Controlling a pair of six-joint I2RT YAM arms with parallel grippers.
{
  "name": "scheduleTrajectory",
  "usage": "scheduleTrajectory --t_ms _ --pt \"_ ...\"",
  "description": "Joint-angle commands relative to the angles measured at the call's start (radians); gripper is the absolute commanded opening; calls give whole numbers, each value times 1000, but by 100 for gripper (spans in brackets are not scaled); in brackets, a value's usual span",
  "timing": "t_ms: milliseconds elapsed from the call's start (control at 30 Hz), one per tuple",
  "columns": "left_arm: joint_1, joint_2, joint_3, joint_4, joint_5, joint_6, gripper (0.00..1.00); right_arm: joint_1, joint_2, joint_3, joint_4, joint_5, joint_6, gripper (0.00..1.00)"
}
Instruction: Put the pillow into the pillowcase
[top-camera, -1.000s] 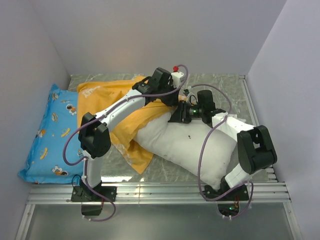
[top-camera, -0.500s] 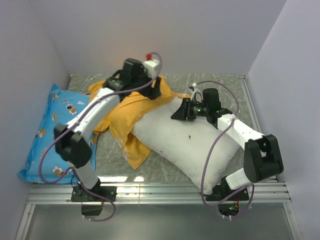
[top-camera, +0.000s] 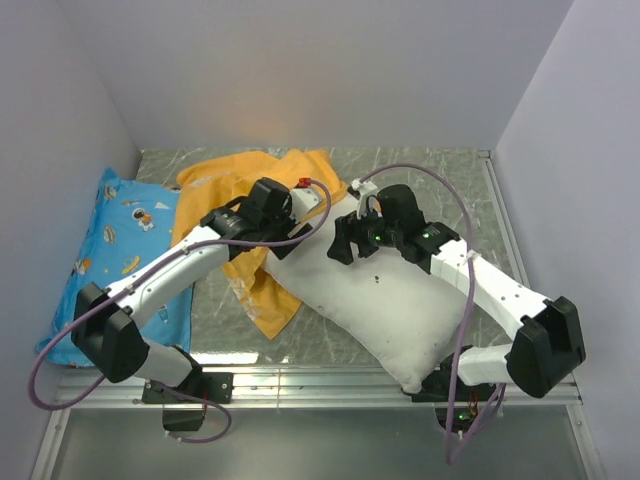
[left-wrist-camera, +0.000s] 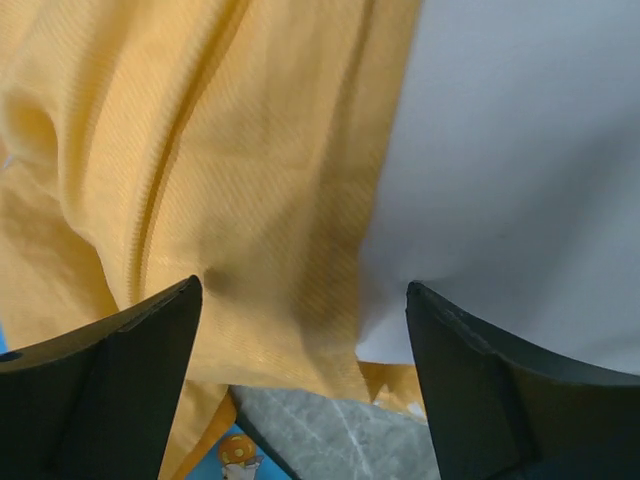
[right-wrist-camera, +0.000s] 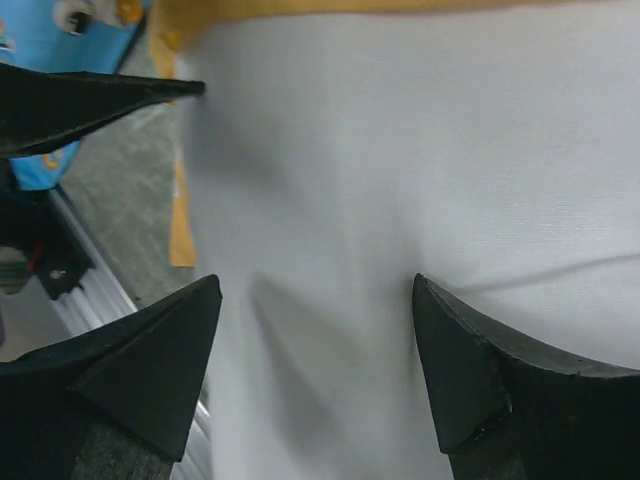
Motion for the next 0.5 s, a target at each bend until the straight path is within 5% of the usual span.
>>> scheduleTrajectory --t_ms 0,100,333,467 --pt "-7 28 -18 93 -202 40 88 -1 59 25 -77 121 -32 83" --pt "-4 70 -5 116 -293 63 79 -9 119 2 -51 95 -29 77" --pt "-36 67 74 -14 -30 13 9 -13 182 -12 28 56 3 60" --pt "-143 84 97 -56 153 -66 0 -16 222 30 51 24 44 53"
